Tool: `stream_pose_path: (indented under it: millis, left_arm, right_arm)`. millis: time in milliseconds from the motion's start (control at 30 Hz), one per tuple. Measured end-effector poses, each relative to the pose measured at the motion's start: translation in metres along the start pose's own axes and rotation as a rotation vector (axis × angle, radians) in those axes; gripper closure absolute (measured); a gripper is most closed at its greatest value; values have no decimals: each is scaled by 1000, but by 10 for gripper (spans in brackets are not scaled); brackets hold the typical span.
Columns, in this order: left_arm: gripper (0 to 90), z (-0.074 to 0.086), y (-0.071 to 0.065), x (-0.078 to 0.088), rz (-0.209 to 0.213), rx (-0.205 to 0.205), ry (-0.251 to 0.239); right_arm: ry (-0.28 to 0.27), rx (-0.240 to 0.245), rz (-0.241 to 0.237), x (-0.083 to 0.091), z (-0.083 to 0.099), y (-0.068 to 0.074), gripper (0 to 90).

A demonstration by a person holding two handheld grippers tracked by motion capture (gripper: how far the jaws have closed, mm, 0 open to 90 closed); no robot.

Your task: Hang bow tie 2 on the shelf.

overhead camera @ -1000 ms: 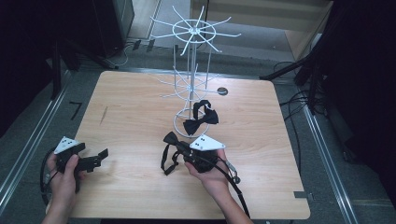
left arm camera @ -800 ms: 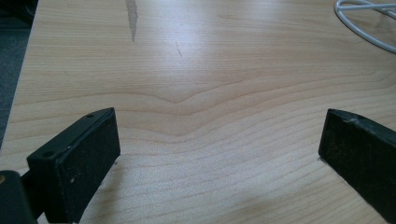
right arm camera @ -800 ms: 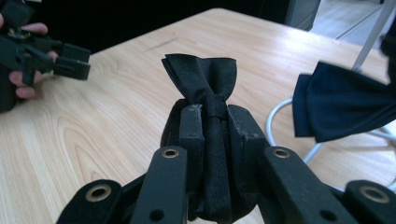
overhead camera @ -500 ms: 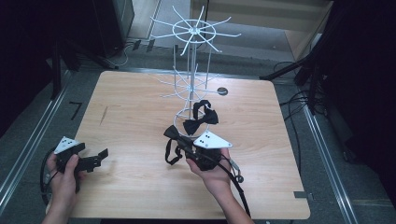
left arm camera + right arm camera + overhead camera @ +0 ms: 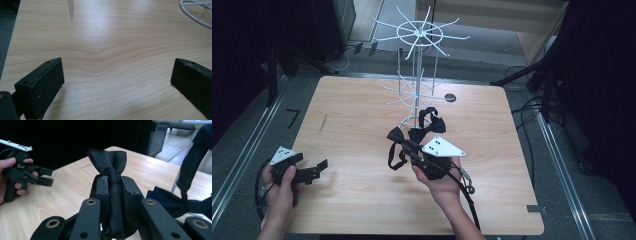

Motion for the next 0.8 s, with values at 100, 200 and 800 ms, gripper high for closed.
stream_pose_path:
  millis: [100, 200, 800]
  left_arm:
    - [0, 0, 0, 0, 0, 0, 0]
    - [0, 0, 0, 0, 0, 0, 0]
    - [0, 0, 0, 0, 0, 1, -3]
  right_arm:
    - [-9, -2, 2, 1, -5, 0, 779]
    - [-25, -5, 7, 3, -11, -3, 779]
    - [-71, 4, 8, 3, -42, -6, 778]
Point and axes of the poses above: each handheld gripper's, and its own axes: x roughly backward along the jaws, z roughly out of its underside, y roughly to its left, the point moved 10 cm from there along -x, roughly forward along the jaws, and after that the axes turned 8 degrees about -y, right-handed, at the moved point
